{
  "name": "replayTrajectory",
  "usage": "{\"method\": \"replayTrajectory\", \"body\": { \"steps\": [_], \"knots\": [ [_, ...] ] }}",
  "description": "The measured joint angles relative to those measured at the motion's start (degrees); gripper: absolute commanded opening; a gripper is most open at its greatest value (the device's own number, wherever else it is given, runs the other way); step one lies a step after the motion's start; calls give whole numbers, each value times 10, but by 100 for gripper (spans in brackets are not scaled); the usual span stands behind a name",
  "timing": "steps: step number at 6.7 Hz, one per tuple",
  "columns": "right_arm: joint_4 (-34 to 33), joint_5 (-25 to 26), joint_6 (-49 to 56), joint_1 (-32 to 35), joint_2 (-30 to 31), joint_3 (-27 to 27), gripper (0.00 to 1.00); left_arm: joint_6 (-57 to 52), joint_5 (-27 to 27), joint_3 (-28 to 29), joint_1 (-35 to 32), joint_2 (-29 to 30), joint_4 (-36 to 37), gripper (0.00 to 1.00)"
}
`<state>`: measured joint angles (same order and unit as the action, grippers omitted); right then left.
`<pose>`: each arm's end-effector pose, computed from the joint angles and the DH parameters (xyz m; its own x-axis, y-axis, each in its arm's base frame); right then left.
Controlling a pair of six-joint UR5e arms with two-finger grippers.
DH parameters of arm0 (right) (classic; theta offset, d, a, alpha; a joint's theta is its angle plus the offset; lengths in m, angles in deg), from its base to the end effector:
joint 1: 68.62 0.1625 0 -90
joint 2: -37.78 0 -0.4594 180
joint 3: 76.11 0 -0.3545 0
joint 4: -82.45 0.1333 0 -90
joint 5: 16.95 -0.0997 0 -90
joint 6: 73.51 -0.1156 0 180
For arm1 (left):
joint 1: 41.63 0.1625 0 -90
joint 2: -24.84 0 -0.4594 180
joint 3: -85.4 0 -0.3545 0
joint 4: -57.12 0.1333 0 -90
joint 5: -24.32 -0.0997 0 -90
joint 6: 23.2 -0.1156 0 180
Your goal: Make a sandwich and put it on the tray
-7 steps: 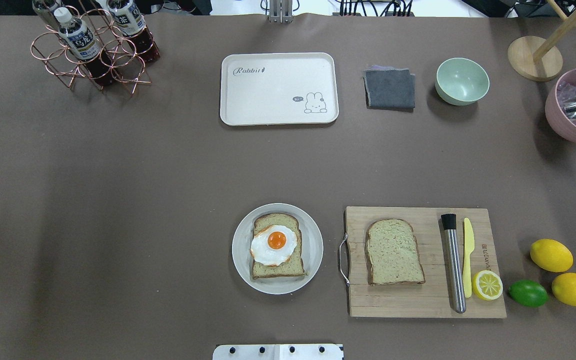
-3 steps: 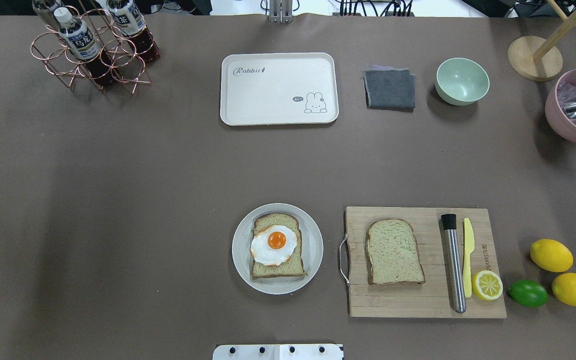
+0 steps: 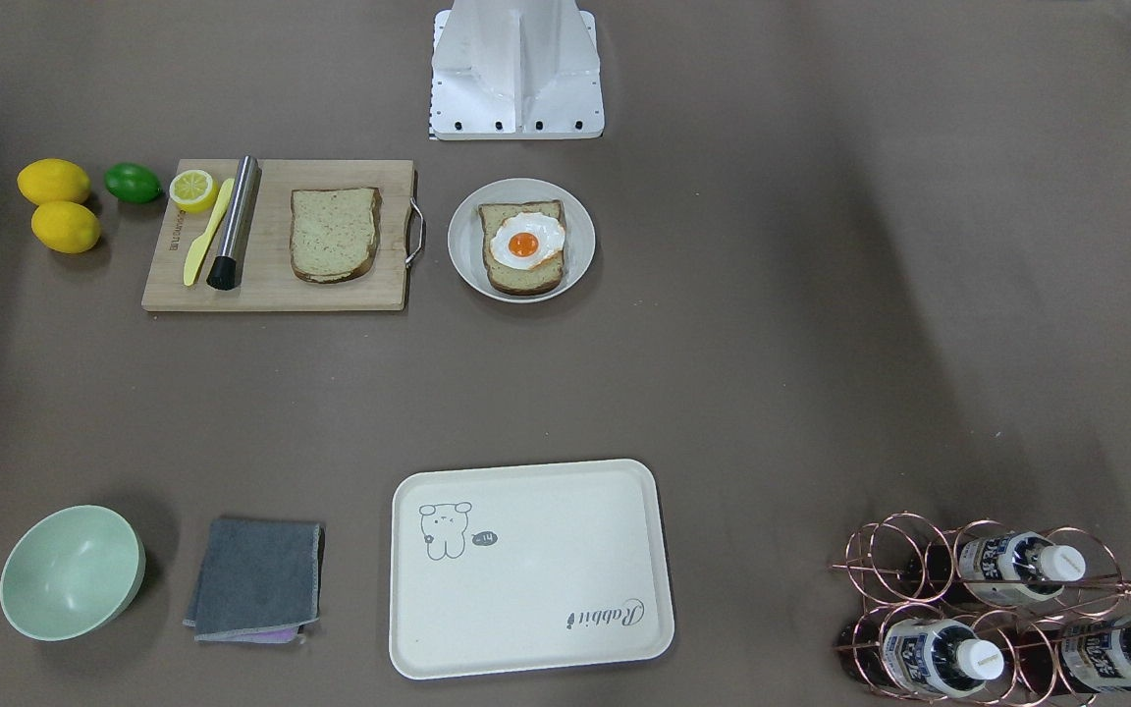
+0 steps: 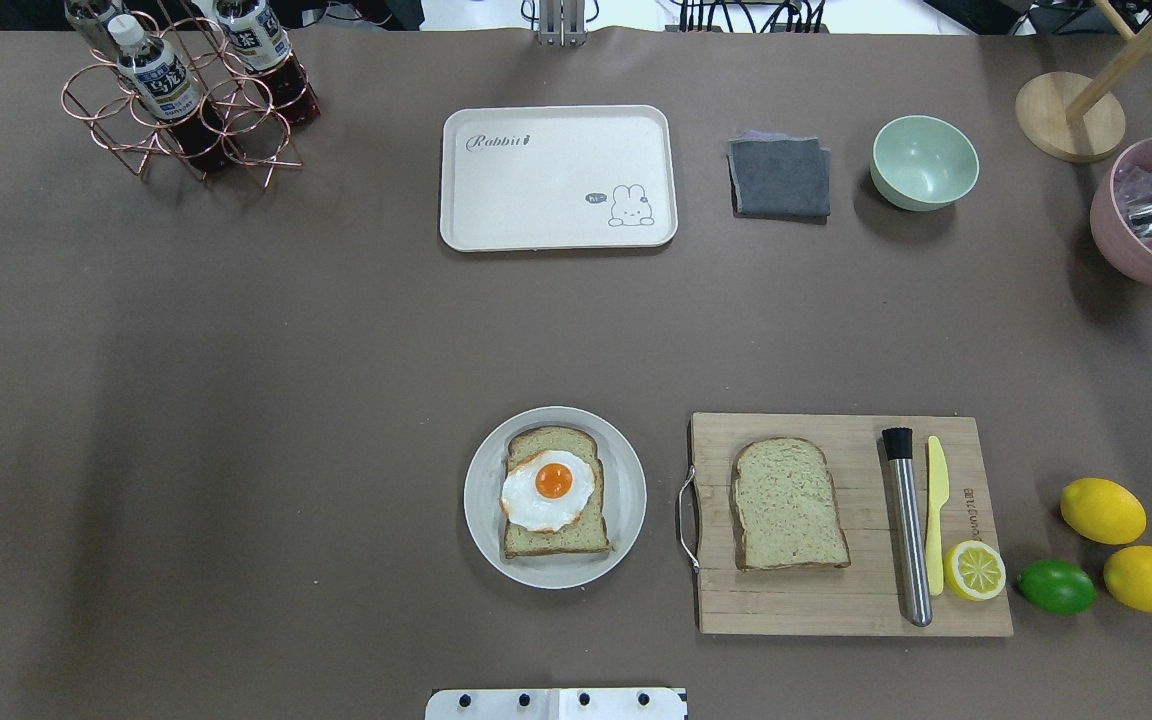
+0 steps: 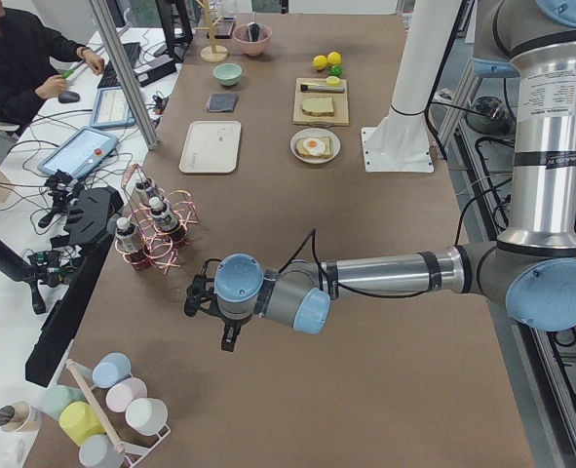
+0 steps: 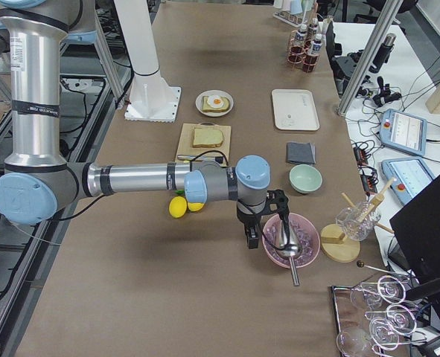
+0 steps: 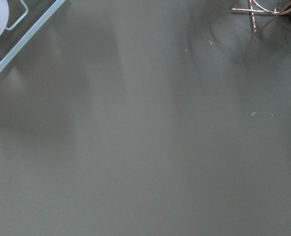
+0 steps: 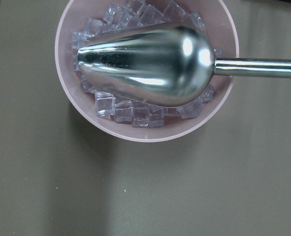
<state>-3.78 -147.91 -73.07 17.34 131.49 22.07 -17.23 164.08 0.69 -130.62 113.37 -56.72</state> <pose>0.0267 -0.4378 0.6654 0.7461 -0.1545 0.6476 0.0755 0.9861 0.1483 -0.0370 -0.4582 0.7056 0.6402 0.1349 -0.7563 0.0500 0.9751 0.2162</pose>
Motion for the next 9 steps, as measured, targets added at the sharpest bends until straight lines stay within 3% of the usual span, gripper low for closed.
{"method": "replayTrajectory", "body": {
  "steps": [4,9],
  "knots": [
    [-2,0,-1,0,-2,1,100,0,-36,-9,20,7,46,98],
    [-3,2,0,0,-1,0,100,2,-35,-15,21,7,52,98]
  ]
}}
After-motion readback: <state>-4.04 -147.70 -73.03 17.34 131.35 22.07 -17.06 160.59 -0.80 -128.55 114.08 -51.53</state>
